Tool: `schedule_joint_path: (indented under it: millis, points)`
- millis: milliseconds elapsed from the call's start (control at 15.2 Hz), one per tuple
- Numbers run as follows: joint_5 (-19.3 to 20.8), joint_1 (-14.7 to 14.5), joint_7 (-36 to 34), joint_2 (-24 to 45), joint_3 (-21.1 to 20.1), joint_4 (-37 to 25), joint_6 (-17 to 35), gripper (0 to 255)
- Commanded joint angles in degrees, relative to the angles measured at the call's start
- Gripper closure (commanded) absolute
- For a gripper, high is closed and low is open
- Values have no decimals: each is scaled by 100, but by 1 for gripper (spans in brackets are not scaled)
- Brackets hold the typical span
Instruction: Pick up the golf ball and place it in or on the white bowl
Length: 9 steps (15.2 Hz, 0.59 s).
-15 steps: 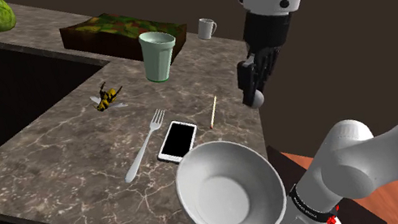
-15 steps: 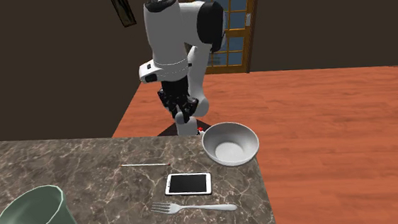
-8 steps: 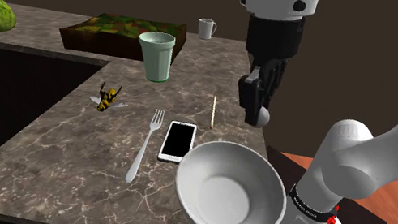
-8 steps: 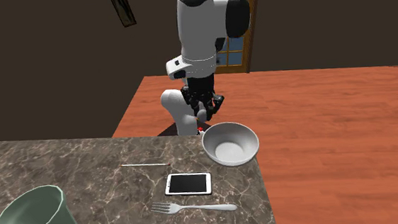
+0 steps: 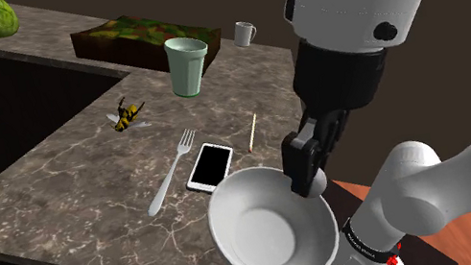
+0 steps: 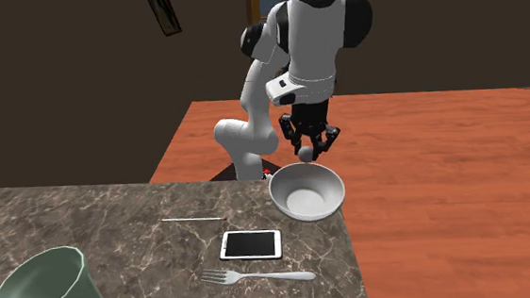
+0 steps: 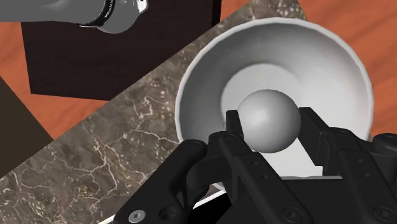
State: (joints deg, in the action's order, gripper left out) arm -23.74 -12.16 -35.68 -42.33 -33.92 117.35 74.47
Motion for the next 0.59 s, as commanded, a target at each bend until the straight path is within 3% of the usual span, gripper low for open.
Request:
schedule_joint_path:
  millis: [0,528]
  points:
    - [-50,-9,-21,-22,-70,128,124,255]
    - [-201,-92,80,-234,-212,847,643,255]
